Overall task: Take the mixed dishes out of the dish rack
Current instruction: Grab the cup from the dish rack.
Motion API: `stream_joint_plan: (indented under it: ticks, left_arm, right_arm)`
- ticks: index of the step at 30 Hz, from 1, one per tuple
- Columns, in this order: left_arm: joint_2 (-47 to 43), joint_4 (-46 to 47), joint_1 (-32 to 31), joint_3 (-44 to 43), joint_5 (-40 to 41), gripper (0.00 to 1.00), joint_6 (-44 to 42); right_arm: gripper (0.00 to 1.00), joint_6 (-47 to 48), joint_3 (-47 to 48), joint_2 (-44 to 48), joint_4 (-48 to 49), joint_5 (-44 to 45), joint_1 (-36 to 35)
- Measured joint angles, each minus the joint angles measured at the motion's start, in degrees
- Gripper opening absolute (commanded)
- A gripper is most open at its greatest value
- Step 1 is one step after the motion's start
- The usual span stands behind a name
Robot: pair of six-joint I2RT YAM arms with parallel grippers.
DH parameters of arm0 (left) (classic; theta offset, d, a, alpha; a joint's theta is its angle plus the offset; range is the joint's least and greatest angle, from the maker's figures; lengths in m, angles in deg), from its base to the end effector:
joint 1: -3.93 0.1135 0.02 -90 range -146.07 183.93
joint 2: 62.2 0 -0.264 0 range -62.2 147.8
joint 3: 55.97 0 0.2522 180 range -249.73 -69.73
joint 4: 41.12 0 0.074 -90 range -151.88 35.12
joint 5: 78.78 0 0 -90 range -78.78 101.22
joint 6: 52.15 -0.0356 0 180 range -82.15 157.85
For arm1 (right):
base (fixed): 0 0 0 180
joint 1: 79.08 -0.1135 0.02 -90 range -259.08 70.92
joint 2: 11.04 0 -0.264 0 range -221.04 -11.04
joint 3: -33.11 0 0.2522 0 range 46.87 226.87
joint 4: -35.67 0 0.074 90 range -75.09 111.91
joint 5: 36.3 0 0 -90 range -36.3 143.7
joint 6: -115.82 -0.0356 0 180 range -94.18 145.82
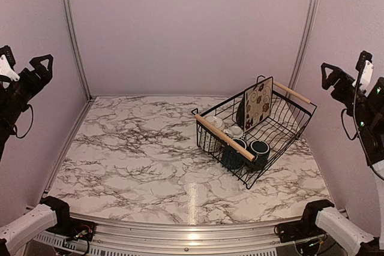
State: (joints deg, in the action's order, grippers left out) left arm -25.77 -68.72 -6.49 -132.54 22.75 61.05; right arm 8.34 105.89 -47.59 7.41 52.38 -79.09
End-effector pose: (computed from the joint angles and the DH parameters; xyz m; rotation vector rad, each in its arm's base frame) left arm 0.1062 -0.0123 0.4565 -0.3202 1.3272 -0.3576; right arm 0.1199 0.0008 0.4350 0.1994 1.4232 0.2676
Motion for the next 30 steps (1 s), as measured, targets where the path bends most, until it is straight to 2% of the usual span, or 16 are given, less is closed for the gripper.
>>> stream_joint_plan:
  ticks: [9,17,20,25,30]
  left_arm:
    - [3.34,-1.66,4.83,0.87,-7.72,0.99,3.48]
    - [6.71,-3.43,5.90,1.57,-13.55,0.99,5.16]
    - [7.98,-3.76,6.03,1.95,-15.63,0.99,5.81]
    - [9.97,-4.44,6.12,3.13,-19.04,0.99,6.73]
    - [11.10,-4.46,6.16,4.61,-21.86,0.99,7.98]
  right_arm:
    - [0.98,-0.46,0.09,-6.91,-6.97,8.07,-3.06]
    - [0.98,-0.26,0.09,-8.39,-9.99,10.05,-3.91]
    - [0.99,0.59,1.07,-9.99,-11.23,7.98,-3.98]
    - [0.99,3.19,3.63,-15.72,-13.77,-0.24,-4.50]
    - [0.98,5.81,4.11,-22.93,-18.45,-6.49,-8.35]
